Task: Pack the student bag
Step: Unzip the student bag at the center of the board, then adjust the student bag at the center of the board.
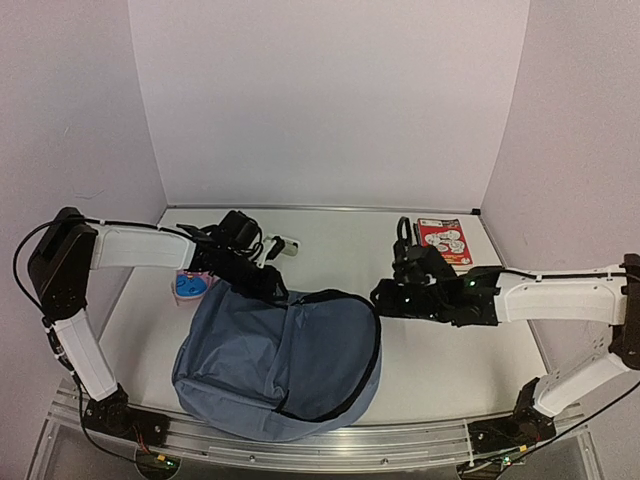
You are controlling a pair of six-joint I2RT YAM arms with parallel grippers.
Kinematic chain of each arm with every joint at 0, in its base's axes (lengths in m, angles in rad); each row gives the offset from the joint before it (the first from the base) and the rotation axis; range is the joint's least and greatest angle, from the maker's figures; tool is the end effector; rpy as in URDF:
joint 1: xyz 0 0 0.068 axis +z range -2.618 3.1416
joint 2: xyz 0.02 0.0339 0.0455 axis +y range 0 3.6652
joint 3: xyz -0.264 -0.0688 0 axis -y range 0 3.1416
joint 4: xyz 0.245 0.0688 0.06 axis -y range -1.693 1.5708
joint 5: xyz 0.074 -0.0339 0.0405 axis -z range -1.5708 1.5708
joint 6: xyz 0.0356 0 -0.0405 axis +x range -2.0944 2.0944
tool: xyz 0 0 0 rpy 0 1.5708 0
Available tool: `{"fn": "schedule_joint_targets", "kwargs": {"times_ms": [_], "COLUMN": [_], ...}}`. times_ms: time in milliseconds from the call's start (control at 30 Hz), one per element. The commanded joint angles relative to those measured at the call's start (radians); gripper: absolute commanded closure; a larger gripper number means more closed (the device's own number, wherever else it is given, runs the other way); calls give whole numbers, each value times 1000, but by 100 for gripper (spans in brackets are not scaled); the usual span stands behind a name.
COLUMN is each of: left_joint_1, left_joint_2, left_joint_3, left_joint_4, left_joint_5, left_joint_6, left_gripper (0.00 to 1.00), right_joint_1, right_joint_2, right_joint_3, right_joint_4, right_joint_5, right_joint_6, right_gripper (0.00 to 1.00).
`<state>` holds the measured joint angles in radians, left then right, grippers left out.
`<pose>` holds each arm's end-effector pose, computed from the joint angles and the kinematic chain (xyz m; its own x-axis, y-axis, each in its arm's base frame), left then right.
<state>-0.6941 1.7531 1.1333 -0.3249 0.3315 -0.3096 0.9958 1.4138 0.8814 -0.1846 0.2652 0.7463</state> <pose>0.2733 -0.2425 0.1924 -0.8222 0.3095 -0.4778 0.5260 0.7340 -0.4297 0.1720 0.2483 0.2304 -0.7393 0.0640 -0.6704 -0.2731 0.8815 0.3853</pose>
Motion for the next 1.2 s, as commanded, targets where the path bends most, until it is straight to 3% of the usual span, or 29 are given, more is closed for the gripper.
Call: {"fn": "schedule_joint_targets", "kwargs": {"times_ms": [0,67,167,567,900,1067,1167], "left_joint_1": [-89,-139,-209,-442,-508,-521,-528], "left_joint_2": [-92,-110,-129,-41,65,69,74], "left_joint_3": [76,92,112,174,238,216,208], "left_joint_4": [10,17,37,93,44,56,72], "left_joint_5": [-92,-144,-196,-225,-130,-85,-51], "left_joint_6": [-52,-62,-96,-343,-410,-432,-441], "left_gripper": [49,41,34,17,17,32,37], "right_joint_1": [-85,-90,-93,-95,-95,-96,-95], "right_joint_2": [-103,-144,-211,-347,-363,-380,-390], "right_joint_3": [54,54,19,-234,-239,-259,-268], "right_joint_4": [-7,-7,-7,-7,-7,-7,-7], "right_joint_5": [-54,-86,-127,-83,-42,-38,-36], "right_joint_6": [-100,-105,-61,178,192,203,209], "right_gripper": [44,25,12,6,5,5,5]}}
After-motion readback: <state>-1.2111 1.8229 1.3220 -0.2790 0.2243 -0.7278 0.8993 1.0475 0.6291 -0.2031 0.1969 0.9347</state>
